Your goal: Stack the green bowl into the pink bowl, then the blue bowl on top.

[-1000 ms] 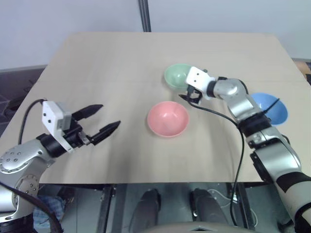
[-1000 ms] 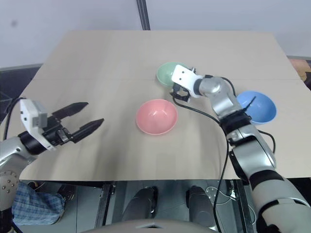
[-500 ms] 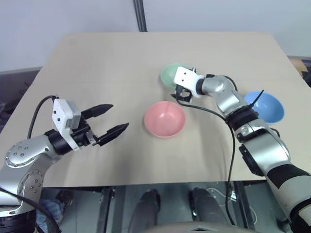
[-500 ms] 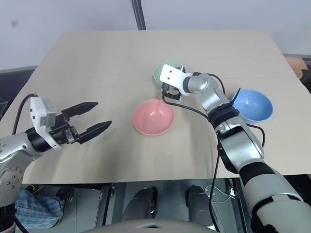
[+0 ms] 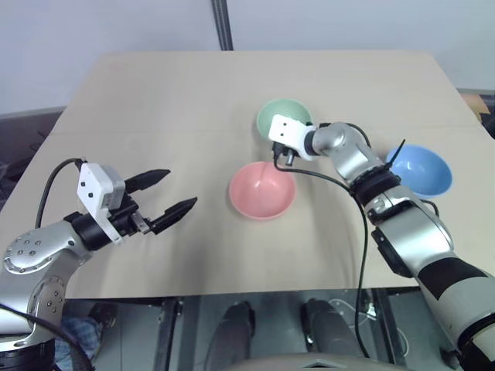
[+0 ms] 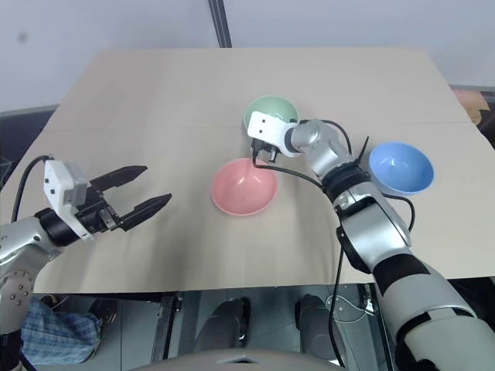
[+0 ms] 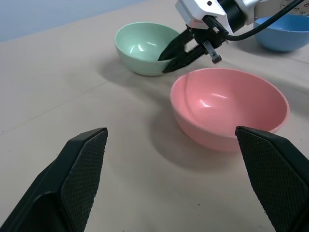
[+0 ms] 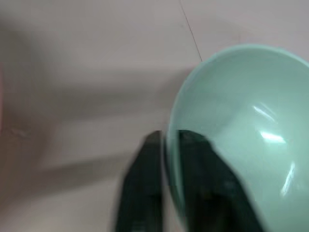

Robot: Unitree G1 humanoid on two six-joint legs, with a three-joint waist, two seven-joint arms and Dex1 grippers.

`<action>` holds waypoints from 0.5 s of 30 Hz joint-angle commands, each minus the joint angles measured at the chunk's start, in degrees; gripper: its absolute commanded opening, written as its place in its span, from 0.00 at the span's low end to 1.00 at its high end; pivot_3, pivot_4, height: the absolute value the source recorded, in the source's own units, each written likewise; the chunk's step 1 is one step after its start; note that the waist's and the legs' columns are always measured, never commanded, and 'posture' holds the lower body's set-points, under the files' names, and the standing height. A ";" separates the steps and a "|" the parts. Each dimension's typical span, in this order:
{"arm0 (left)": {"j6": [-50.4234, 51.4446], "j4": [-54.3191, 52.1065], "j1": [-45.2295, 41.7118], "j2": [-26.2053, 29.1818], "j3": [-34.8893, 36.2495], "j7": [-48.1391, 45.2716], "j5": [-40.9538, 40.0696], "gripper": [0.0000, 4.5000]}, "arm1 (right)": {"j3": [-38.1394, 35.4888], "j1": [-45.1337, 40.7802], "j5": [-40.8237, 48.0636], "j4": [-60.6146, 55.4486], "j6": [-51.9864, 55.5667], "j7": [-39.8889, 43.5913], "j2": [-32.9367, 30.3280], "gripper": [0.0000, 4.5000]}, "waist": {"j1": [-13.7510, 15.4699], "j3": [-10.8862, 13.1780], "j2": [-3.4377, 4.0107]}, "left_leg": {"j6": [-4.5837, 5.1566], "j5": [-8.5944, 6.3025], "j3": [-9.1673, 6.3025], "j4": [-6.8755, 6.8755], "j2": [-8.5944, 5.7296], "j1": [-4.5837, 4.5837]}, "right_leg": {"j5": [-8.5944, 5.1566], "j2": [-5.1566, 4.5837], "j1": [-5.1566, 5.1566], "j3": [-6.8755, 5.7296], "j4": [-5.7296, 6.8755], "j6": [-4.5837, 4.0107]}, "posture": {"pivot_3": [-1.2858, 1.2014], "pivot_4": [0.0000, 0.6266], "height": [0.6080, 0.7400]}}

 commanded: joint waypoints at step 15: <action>-0.95 -2.62 0.32 -0.15 0.92 0.57 -0.87 1.00 | -5.16 8.24 12.25 -34.38 -3.46 16.11 -9.80 0.01 | 0.19 0.02 0.01 | 0.00 0.00 -0.01 -0.02 0.00 -0.14 | 0.00 -0.04 -0.08 -0.01 -0.04 0.00 | 0.52 0.24 1.00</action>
